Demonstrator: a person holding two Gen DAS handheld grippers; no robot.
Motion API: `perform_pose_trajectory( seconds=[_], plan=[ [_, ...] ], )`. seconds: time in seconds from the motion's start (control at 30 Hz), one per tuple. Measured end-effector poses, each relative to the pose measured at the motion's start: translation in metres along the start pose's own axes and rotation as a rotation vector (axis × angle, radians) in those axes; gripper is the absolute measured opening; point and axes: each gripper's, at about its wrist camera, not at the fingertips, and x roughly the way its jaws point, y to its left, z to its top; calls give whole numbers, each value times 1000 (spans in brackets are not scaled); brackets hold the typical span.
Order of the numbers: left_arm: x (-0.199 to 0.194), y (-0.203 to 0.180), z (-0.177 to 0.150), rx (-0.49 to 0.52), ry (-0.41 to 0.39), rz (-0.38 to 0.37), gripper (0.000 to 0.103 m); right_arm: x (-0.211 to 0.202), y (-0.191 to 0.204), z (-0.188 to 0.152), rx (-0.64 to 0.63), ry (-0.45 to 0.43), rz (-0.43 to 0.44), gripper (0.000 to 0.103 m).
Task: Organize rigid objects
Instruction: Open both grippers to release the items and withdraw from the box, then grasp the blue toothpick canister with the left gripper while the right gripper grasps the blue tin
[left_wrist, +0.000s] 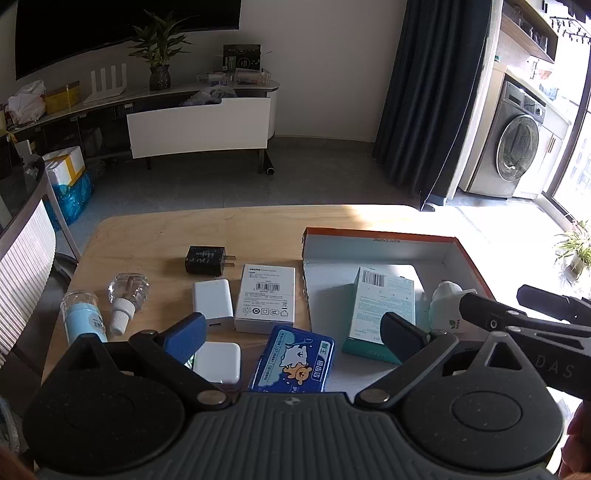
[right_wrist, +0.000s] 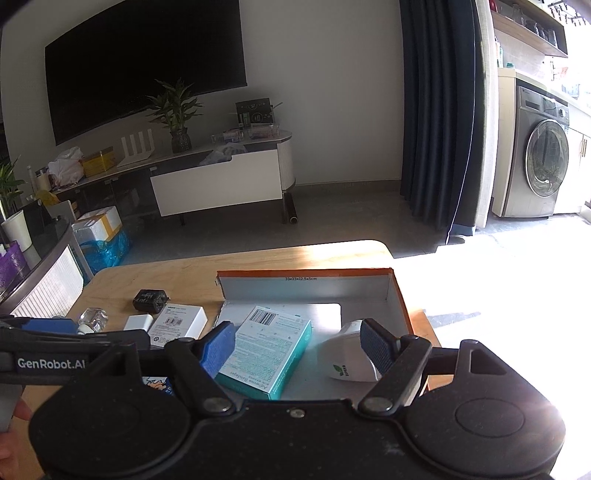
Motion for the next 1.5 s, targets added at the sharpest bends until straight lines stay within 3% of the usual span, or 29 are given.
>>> perform_pose_trajectory(
  seconds=[0.77,1.07,1.2,1.37,1.5],
  plan=[
    [-11,59,-17,-93,3,82,103,18,61,-13,-80,62,89,89],
    [-7,95,-31,-151,25,139,103,38,83,-29,-79,141,139,89],
    [-4,120,-38,-207,40,184,103,53,94,-37,-42,201,154,89],
    [-3,152,-43,-282,32,248,103,78,102,-43,91,272,139,89],
    [8,171,-40,-318,32,284,103,94,112,-46,90,298,104,90]
  ],
)
